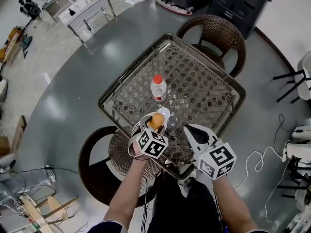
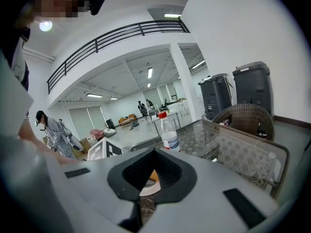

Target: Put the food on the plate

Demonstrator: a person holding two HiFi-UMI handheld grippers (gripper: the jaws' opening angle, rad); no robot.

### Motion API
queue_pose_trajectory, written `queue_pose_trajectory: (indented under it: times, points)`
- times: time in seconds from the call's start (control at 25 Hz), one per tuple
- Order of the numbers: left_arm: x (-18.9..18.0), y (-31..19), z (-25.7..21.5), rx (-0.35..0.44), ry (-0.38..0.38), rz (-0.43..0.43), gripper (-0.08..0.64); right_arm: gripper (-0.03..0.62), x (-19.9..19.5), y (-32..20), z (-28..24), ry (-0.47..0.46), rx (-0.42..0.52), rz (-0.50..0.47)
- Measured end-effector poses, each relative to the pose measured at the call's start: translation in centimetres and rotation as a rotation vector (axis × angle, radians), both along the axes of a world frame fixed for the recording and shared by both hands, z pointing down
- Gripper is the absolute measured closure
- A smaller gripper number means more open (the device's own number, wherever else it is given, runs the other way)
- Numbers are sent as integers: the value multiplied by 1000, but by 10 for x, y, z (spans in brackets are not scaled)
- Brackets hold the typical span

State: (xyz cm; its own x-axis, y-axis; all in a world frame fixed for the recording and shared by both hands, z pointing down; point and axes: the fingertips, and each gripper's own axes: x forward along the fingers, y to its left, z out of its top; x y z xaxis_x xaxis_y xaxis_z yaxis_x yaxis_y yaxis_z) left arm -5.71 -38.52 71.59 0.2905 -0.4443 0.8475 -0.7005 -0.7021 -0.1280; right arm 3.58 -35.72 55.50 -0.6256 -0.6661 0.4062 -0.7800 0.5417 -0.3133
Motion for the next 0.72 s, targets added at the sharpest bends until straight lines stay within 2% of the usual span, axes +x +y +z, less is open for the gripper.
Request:
queue_pose_trajectory:
  times: [0.4, 0.72]
  points:
    - [0, 5, -13, -7, 118, -80, 273, 589, 5, 2, -8, -16, 10, 1]
    - [-1, 13, -39, 27, 154, -164, 275, 589, 7, 4, -20, -33, 35, -18]
